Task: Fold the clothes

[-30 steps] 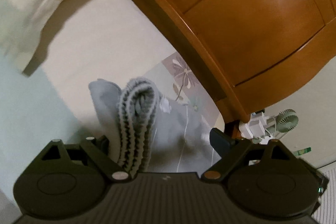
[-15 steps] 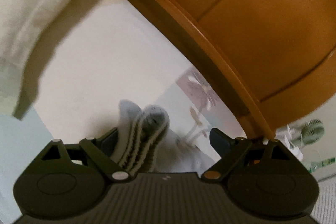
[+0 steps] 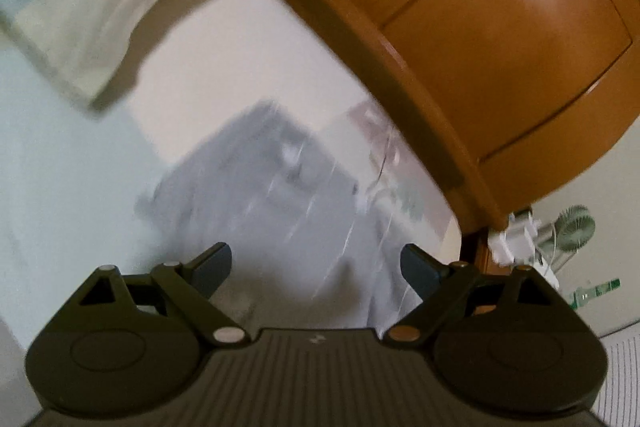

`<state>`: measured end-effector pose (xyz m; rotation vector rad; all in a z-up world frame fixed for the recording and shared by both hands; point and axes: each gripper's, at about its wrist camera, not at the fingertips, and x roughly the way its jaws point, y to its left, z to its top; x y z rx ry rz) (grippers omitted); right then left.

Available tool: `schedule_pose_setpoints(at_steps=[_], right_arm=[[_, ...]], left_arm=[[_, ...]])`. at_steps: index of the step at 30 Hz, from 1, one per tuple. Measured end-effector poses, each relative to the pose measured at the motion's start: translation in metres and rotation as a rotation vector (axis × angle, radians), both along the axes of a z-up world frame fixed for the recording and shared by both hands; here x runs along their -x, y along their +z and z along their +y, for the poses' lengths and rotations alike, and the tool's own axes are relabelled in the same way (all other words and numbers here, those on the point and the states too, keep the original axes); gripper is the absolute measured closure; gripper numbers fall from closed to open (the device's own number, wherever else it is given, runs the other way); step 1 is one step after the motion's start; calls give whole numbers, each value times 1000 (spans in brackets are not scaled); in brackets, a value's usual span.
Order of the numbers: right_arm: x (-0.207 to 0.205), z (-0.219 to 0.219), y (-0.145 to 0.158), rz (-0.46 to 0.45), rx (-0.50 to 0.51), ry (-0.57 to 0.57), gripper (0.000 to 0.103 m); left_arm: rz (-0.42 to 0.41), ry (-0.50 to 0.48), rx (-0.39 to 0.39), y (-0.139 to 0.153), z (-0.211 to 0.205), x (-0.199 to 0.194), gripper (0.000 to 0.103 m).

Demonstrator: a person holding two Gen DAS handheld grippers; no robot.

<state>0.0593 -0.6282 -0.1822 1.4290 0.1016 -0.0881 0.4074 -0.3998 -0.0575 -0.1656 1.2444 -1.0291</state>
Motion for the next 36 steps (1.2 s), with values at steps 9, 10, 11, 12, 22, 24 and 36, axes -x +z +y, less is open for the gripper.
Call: schedule_pose_setpoints(at_steps=[9, 10, 11, 12, 22, 24, 36], right_arm=[[-16, -28, 19, 190, 166, -141, 93], [-18, -31, 23, 227, 212, -138, 93], [-20, -33, 28, 273, 279, -139, 93], [-23, -34, 33, 327, 344, -141, 92], [4, -3, 37, 372, 423, -148, 56], [6, 4, 38, 346, 426, -143, 56], [23, 40, 17, 313, 428, 22, 37]], left_arm=[[109, 38, -4, -37, 43, 25, 12], [105, 49, 2, -38, 43, 25, 12], [100, 61, 11, -37, 45, 24, 12], [84, 83, 20, -35, 47, 23, 12], [178, 340, 194, -58, 61, -18, 12], [200, 371, 226, -61, 57, -25, 12], [-20, 373, 182, -54, 21, -21, 29]])
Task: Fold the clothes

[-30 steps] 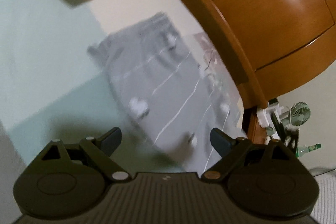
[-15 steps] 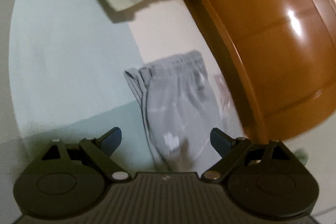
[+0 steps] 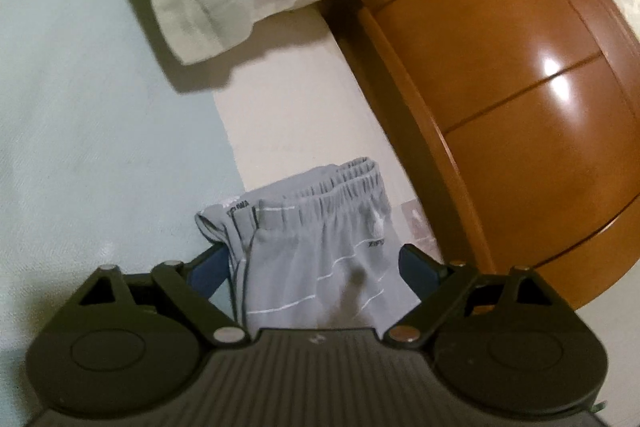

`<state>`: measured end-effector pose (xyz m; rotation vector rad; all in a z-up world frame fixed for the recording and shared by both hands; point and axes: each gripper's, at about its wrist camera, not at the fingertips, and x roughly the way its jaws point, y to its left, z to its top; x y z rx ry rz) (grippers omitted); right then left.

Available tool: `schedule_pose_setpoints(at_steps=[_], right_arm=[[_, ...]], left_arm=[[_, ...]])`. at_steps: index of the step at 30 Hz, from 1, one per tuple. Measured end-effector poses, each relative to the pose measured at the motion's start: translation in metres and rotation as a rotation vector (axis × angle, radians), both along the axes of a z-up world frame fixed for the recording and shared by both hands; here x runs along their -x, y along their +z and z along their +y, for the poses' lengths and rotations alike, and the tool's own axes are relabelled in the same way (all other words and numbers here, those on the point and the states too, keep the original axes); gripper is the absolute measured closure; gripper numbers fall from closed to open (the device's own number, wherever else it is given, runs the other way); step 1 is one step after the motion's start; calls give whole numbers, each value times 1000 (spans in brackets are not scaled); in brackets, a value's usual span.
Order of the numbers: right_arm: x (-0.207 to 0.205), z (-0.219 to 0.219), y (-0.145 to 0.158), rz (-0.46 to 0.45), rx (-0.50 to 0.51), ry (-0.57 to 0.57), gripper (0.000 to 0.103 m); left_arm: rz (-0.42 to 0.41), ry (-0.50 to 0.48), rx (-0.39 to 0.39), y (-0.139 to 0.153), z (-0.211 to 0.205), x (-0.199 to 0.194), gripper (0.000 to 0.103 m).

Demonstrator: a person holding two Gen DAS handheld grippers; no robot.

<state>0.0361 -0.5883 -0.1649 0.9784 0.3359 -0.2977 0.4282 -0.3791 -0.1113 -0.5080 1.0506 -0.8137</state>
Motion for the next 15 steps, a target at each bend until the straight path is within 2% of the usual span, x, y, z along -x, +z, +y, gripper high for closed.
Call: schedule_pose_setpoints(at_steps=[1, 2, 3, 4, 5, 6, 9, 12, 15], right_arm=[[-1, 2, 0, -20, -1, 26, 37], [-4, 5, 0, -35, 6, 58, 37], [-10, 8, 1, -28, 25, 96, 44], [-15, 11, 1, -5, 36, 119, 52], [-21, 14, 0, 18, 34, 146, 88], [-24, 15, -1, 33, 2, 171, 93], [-21, 19, -3, -8, -104, 192, 94], [-16, 24, -7, -55, -231, 200, 94], [-20, 33, -20, -13, -301, 217, 92]], left_arm=[[-10, 6, -25, 1, 1, 0, 37], [-4, 17, -45, 1, 2, -1, 54], [7, 31, -63, 0, 3, -4, 69], [29, 39, -69, -1, 5, -8, 71], [44, 40, -69, 0, 7, -10, 73], [44, 35, -79, 2, 6, -12, 75], [11, 3, -97, 17, 2, -13, 81], [-10, -15, -107, 31, 0, -17, 81], [15, -13, -149, 29, 1, -20, 76]])
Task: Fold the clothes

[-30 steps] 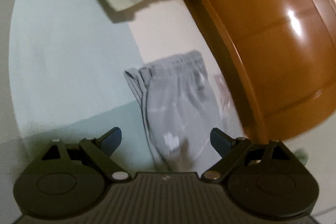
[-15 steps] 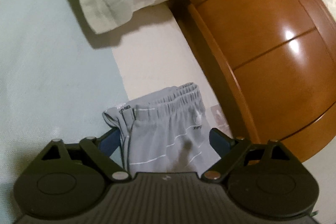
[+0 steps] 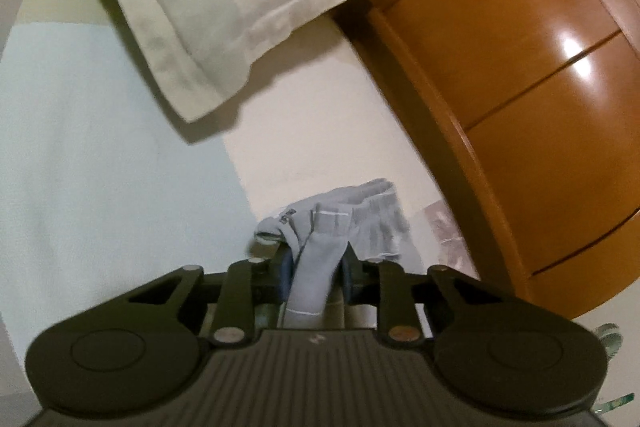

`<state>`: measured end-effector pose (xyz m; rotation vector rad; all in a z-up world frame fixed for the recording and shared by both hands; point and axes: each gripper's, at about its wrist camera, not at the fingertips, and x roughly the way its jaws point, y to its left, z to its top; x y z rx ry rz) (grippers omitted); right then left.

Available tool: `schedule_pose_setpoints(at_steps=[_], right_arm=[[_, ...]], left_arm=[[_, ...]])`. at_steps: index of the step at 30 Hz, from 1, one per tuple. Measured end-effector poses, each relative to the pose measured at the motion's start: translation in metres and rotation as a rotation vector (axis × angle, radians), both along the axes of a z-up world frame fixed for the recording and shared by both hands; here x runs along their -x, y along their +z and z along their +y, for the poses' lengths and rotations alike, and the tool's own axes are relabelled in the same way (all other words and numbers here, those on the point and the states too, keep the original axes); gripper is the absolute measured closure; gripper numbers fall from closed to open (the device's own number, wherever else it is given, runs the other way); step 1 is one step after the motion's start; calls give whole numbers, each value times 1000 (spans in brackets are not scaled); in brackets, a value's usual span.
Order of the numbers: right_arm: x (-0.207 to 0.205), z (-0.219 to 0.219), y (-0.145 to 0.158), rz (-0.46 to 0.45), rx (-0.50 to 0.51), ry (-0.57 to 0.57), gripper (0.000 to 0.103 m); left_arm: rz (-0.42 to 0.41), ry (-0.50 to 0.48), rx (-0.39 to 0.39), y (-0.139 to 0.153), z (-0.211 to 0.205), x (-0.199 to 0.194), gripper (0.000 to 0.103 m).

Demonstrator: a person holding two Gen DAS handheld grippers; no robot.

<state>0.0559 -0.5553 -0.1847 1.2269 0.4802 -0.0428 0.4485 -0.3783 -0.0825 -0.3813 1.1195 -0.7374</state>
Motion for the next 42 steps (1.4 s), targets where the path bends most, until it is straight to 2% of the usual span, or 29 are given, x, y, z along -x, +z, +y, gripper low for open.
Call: schedule_pose_setpoints(at_steps=[2, 3, 5, 7, 8, 10, 13, 15, 17, 19, 20, 21, 23, 24, 27, 31, 33, 36, 39, 42], right_arm=[[-1, 4, -10, 41, -15, 2, 89], [3, 5, -12, 33, -30, -1, 87], [11, 5, -6, 48, -5, -5, 83], [21, 2, 13, 87, 143, -40, 81], [26, 0, 24, 108, 231, -57, 76], [26, -3, 46, 129, 416, -76, 75], [4, -11, 75, 130, 684, -87, 75], [-17, -18, 85, 118, 818, -82, 75], [-43, -27, 86, 139, 911, -70, 76], [-61, -40, 75, 188, 916, -66, 78], [-67, -47, 69, 211, 910, -63, 83], [-65, -53, 64, 215, 899, -66, 87], [-58, -62, 55, 225, 882, -71, 87], [-53, -62, 56, 232, 884, -71, 87], [-51, -57, 67, 258, 908, -65, 85], [-64, -50, 87, 190, 904, -14, 85], [-84, -45, 99, 152, 921, 23, 85], [-121, -38, 113, 111, 934, 96, 85], [-166, -33, 115, 107, 936, 151, 85], [-214, -25, 109, 129, 951, 204, 85]], left_arm=[[27, 36, -48, -8, 4, -4, 69], [21, 50, -63, -9, 8, -5, 60], [16, 61, -61, -7, 19, -6, 57], [-24, 66, -84, 2, 26, -4, 55], [-61, 54, -90, 10, 27, 0, 55], [-148, 10, -91, 25, 24, 12, 53], [-275, -106, -104, 41, 1, 39, 44], [-334, -221, -115, 41, -22, 59, 42], [-352, -304, -135, 33, -39, 75, 42], [-328, -332, -148, 18, -48, 80, 41], [-316, -323, -160, 10, -48, 80, 41], [-312, -307, -157, 3, -43, 77, 40], [-309, -282, -136, -4, -32, 73, 40], [-307, -275, -125, -4, -28, 71, 40], [-325, -250, -193, 6, -23, 72, 41], [-292, -243, -212, 14, -5, 75, 38], [-282, -244, -238, 16, 9, 84, 32], [-296, -270, -281, 19, 40, 104, 31], [-341, -270, -361, 25, 79, 126, 30], [-367, -225, -424, 26, 124, 144, 20]])
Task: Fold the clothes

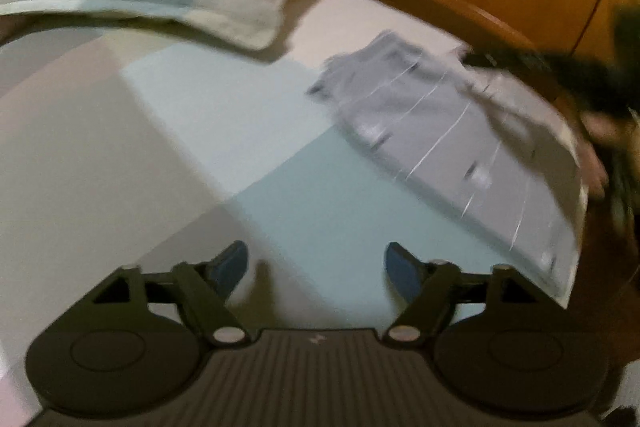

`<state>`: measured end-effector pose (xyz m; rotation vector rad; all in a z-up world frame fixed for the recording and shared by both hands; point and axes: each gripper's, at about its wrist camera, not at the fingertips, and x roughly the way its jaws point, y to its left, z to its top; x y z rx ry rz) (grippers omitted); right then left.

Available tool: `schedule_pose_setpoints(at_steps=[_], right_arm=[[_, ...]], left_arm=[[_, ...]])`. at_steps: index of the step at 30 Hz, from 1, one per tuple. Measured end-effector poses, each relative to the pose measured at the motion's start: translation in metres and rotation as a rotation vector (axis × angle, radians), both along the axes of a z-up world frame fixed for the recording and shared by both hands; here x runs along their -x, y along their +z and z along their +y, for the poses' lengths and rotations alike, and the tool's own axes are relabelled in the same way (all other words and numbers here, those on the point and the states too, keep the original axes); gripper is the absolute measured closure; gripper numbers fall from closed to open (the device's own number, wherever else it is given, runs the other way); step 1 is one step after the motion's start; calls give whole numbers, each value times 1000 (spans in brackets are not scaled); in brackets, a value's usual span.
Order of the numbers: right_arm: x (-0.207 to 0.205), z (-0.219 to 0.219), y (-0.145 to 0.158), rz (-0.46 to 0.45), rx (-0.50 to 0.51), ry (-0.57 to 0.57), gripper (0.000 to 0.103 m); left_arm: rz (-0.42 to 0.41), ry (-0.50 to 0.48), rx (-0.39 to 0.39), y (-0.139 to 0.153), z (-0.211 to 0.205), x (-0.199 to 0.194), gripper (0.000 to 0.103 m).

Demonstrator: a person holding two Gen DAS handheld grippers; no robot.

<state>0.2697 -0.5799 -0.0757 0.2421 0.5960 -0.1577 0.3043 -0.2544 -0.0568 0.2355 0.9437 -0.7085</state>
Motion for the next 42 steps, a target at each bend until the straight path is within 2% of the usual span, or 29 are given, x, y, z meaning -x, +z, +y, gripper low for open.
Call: schedule_pose_setpoints(at_steps=[4, 6, 7, 9, 12, 13, 15, 17, 19, 21, 23, 25, 26, 28, 29, 31, 33, 37, 38, 39, 40, 42], right_arm=[[-52, 13, -16, 41, 38, 15, 85], [-73, 15, -30, 104, 33, 8, 85], [-79, 14, -37, 124, 26, 2, 85], [-80, 10, -40, 105, 1, -2, 86], [-76, 11, -29, 131, -21, -18, 83], [-73, 18, -23, 127, -1, -8, 80], [-67, 33, -11, 117, 38, 16, 56], [-70, 54, -1, 111, 95, 66, 40], [-79, 84, 3, 153, 180, 115, 40], [-94, 114, -2, 238, 276, 143, 40], [-108, 137, -18, 322, 400, 119, 40], [-121, 147, -38, 410, 470, 97, 39], [-123, 149, -44, 417, 502, 90, 36], [-123, 151, -46, 397, 544, 80, 38], [-122, 147, -43, 388, 532, 70, 54], [-120, 138, -36, 368, 496, 52, 61], [-118, 122, -26, 339, 392, 37, 67], [-123, 90, -17, 292, 128, -6, 67], [-122, 81, -16, 275, 58, -11, 65], [-122, 74, -16, 260, -8, -9, 54], [-120, 68, -16, 248, -65, 15, 48], [-113, 59, -8, 203, -168, 80, 45]], left_arm=[[-18, 85, -24, -5, 57, 25, 20], [-17, 116, -33, -8, 78, 37, 20], [-16, 132, -37, -10, 88, 43, 20], [-15, 150, -39, -11, 101, 53, 20], [-33, 161, -19, -10, 110, 63, 20], [-38, 167, -6, -10, 111, 66, 20], [-42, 178, 19, -10, 111, 69, 20], [-42, 175, 37, -12, 108, 70, 20], [-42, 163, 42, -13, 105, 72, 20], [-43, 150, 39, -14, 103, 76, 20], [-41, 142, 34, -14, 103, 79, 20], [-42, 145, 33, -13, 106, 82, 20], [-41, 147, 36, -13, 108, 83, 20], [-43, 149, 44, -11, 114, 87, 20], [-46, 152, 46, -10, 116, 88, 20], [-50, 165, 53, -9, 120, 90, 19], [-52, 179, 61, -9, 124, 91, 19], [-46, 192, 82, -8, 126, 92, 19], [-49, 192, 82, -7, 127, 93, 19], [-53, 191, 81, -6, 127, 94, 19], [-56, 191, 82, -6, 129, 95, 19], [-59, 194, 88, -4, 131, 95, 19]])
